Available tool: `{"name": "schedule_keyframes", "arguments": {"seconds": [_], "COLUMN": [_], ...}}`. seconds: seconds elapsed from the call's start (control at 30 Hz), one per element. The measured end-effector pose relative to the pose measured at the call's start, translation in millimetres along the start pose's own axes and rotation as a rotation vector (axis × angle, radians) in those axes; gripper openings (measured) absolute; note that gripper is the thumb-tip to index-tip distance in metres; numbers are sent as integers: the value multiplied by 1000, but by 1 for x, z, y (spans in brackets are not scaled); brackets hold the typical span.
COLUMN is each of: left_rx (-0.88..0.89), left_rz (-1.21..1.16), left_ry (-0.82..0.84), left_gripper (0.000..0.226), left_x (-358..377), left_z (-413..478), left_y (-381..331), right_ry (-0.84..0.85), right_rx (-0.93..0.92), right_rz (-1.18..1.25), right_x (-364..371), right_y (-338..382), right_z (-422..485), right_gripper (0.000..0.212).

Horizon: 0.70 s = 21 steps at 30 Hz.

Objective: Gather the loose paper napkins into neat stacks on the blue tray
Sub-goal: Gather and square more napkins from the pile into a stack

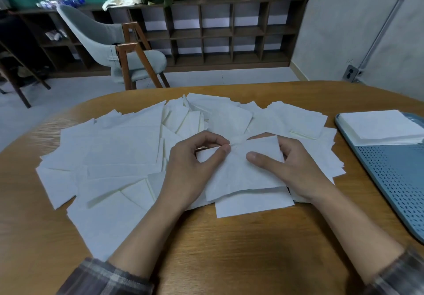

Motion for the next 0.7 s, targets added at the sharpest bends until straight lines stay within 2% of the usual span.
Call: {"name": "schedule_keyframes", "arguments": {"seconds": [0.13, 0.3, 0.5, 0.6, 0.7], "left_rx": [-9, -27, -60, -68, -48], "left_rz": [0, -17, -51, -67, -34], "left_ry": [-35, -62, -63, -67, -101], "left_gripper": [7, 6, 5, 6, 12], "left_x": [-3, -7, -6, -6, -9], "left_z": [1, 2, 2, 2, 0], "left_y": [1, 3, 9, 10, 10], "right_ry": [-15, -17, -10, -5, 17], "right_rx": [-21, 16, 20, -1, -27], "right_rz": [-26, 59, 28, 30, 69], "right_x": [2, 2, 3, 2, 1], "right_y": [3, 3, 2, 4, 6], "right_z": [0, -1, -1, -1, 0], "right_gripper": [32, 25, 20, 29, 48]}}
Point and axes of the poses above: each hand's wrist, its own z-axis towards the middle knuckle, its own x-axis out of the palm, y = z × x, the point moved 9 cm from there along z, towards the middle knuckle, and after that the axes turned 8 degrees about x, right-handed, at the moved point
